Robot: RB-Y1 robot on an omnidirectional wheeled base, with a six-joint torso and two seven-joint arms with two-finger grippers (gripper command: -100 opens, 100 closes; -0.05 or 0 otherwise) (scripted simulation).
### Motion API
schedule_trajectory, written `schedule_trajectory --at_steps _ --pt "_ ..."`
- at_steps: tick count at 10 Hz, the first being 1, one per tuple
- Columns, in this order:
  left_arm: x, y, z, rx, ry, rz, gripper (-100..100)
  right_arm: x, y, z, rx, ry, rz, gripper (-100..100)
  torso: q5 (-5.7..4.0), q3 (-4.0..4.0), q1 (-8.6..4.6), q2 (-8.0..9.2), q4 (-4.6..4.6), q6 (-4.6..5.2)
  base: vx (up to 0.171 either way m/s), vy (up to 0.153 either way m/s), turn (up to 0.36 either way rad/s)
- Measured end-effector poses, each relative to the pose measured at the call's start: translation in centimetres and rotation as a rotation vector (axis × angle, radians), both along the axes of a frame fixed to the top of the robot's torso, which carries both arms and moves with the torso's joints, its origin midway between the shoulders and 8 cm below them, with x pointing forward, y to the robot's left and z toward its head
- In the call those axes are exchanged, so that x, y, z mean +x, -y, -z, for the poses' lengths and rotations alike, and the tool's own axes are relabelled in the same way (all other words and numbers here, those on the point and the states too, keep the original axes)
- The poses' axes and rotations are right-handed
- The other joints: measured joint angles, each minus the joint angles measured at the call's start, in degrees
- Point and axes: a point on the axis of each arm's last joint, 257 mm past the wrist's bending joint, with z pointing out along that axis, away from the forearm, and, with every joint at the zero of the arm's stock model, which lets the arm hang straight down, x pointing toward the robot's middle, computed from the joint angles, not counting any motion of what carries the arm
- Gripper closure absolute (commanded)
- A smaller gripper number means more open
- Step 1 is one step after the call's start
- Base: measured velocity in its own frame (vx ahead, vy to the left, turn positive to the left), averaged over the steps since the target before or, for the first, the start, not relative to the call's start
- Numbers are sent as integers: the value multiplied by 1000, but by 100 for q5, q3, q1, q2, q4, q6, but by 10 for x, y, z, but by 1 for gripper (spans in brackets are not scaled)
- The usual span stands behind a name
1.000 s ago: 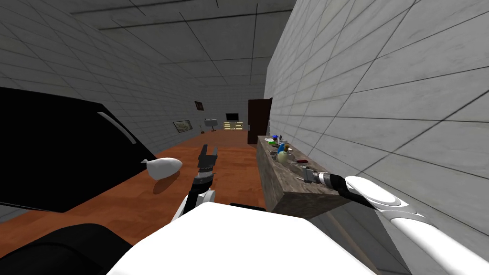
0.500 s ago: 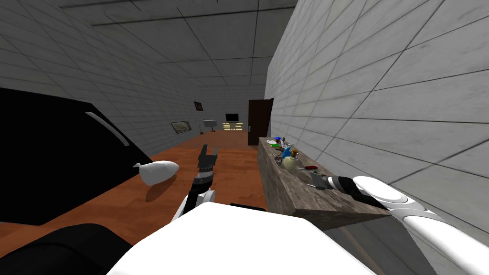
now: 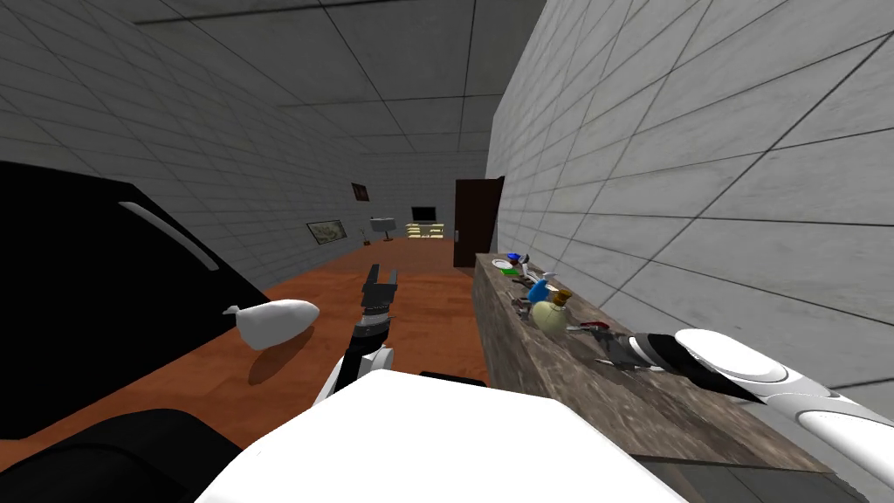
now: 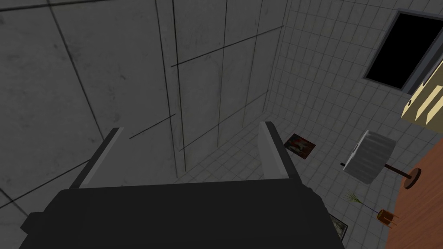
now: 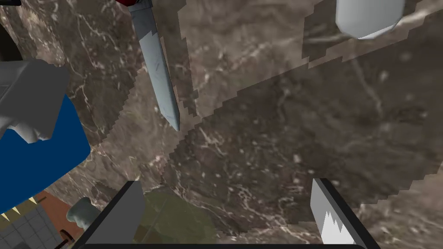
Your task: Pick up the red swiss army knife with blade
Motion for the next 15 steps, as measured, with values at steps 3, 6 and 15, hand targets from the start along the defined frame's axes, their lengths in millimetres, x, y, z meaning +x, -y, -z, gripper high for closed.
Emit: schedule_trajectory --at_steps 3,6,15 --pt "0 0 0 0 0 0 0 -42 37 0 -78 -120 7 -100 -1 -23 -5 -40 -9 -3 236 -7 -1" --pt "0 0 0 0 0 0 0 -79 65 6 -127 -229 24 -100 -3 -17 -11 -28 -7 -1 249 -20 -1" --pt "0 0 0 0 0 0 0 -156 99 14 -176 -417 54 -100 -3 29 -5 54 11 0 83 -6 14"
